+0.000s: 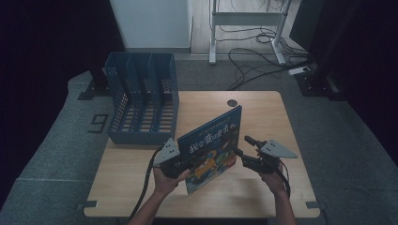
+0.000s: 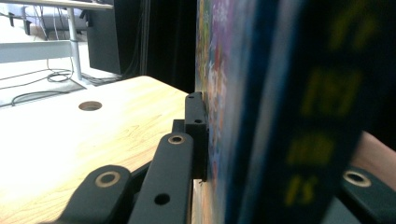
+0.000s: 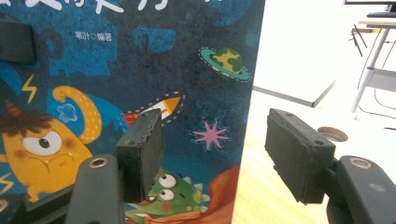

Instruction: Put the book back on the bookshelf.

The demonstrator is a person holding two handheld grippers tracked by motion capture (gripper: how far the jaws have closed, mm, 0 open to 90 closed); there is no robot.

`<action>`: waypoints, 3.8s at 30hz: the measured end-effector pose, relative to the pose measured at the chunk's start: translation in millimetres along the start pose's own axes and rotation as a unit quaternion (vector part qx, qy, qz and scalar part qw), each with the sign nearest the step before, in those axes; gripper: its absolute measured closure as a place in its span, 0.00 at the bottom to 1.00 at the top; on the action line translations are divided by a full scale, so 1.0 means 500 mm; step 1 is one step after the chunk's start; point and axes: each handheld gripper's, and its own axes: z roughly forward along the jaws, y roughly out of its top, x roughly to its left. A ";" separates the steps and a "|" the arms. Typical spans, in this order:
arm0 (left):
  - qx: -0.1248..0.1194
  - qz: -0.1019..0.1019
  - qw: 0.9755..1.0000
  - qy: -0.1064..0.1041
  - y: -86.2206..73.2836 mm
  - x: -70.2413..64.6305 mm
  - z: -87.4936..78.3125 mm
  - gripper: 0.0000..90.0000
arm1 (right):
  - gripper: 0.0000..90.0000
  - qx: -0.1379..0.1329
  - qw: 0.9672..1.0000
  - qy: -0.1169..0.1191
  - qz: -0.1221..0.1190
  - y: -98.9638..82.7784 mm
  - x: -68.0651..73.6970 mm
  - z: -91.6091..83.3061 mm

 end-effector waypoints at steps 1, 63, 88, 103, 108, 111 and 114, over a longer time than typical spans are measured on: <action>-0.002 -0.003 1.000 0.000 0.001 0.000 -0.002 0.92 | 0.40 0.000 1.000 -0.001 0.000 0.000 0.000 0.000; -0.074 0.019 0.993 0.089 0.111 0.031 -0.165 0.92 | 0.41 0.083 0.995 -0.045 0.031 -0.108 -0.020 -0.039; -0.107 -0.001 0.986 0.129 0.133 0.070 -0.223 0.91 | 0.40 0.199 0.974 -0.100 0.039 -0.175 -0.033 0.016; -0.132 -0.010 0.978 0.163 0.149 0.091 -0.248 0.91 | 0.37 0.250 0.956 -0.128 0.080 -0.179 -0.048 0.034; -0.133 -0.012 0.977 0.169 0.152 0.098 -0.250 0.91 | 0.37 0.257 0.954 -0.138 0.061 -0.179 -0.040 0.038; -0.136 -0.014 0.975 0.173 0.153 0.102 -0.253 0.91 | 0.37 0.257 0.955 -0.137 0.063 -0.179 -0.041 0.038; -0.139 -0.018 0.974 0.179 0.155 0.106 -0.257 0.91 | 0.37 0.258 0.954 -0.137 0.062 -0.179 -0.040 0.038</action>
